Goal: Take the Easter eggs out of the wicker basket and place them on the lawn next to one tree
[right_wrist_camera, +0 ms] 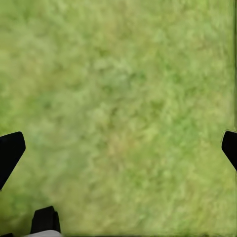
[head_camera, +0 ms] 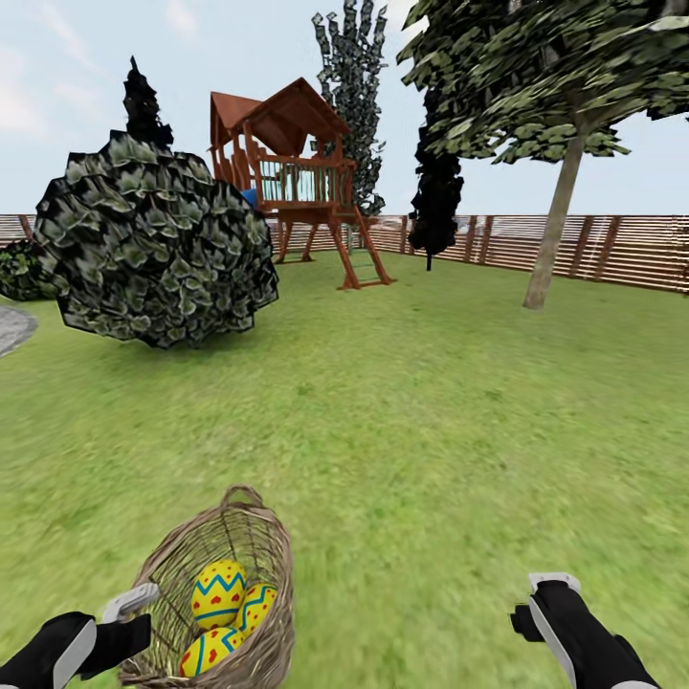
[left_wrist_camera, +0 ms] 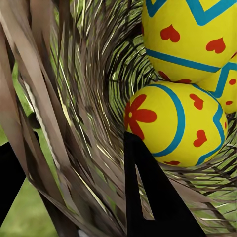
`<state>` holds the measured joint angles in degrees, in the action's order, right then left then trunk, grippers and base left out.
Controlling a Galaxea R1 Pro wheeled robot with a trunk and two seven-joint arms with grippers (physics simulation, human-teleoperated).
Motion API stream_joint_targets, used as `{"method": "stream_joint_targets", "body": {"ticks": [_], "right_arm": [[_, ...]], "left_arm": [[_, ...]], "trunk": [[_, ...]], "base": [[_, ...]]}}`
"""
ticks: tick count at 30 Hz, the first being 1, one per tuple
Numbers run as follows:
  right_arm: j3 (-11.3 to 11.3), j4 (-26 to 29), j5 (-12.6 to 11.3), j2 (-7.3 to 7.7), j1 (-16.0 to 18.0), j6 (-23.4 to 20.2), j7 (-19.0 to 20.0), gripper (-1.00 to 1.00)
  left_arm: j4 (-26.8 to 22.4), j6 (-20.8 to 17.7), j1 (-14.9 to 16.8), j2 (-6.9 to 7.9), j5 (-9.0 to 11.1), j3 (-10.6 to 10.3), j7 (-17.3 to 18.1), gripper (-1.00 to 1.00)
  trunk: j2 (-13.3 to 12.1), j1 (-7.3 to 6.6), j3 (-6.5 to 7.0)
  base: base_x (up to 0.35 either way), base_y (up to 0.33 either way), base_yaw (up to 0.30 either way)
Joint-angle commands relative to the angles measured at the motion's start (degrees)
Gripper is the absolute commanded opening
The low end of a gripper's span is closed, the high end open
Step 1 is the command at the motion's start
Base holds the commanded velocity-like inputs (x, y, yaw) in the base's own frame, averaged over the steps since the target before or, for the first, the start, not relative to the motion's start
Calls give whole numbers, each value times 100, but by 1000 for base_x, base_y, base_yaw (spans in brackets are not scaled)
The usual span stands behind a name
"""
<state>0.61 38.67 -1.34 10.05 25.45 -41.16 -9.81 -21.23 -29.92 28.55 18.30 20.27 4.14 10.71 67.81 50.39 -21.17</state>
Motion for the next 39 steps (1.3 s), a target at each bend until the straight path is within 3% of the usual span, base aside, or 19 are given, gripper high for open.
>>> {"method": "stream_joint_targets", "body": {"ticks": [1, 39], "right_arm": [[0, 7, -16, 2, 4, -24, -21, 100], [2, 52, -16, 5, 4, -24, -21, 100]], "left_arm": [[-13, -49, 1, -5, 49, 52, 18, -100], [-13, -48, 1, -72, 38, 51, 18, -100]], "trunk": [[-37, -23, 12], [-1561, -857, 694]], "base": [[0, 0, -281], [0, 0, -281]]}}
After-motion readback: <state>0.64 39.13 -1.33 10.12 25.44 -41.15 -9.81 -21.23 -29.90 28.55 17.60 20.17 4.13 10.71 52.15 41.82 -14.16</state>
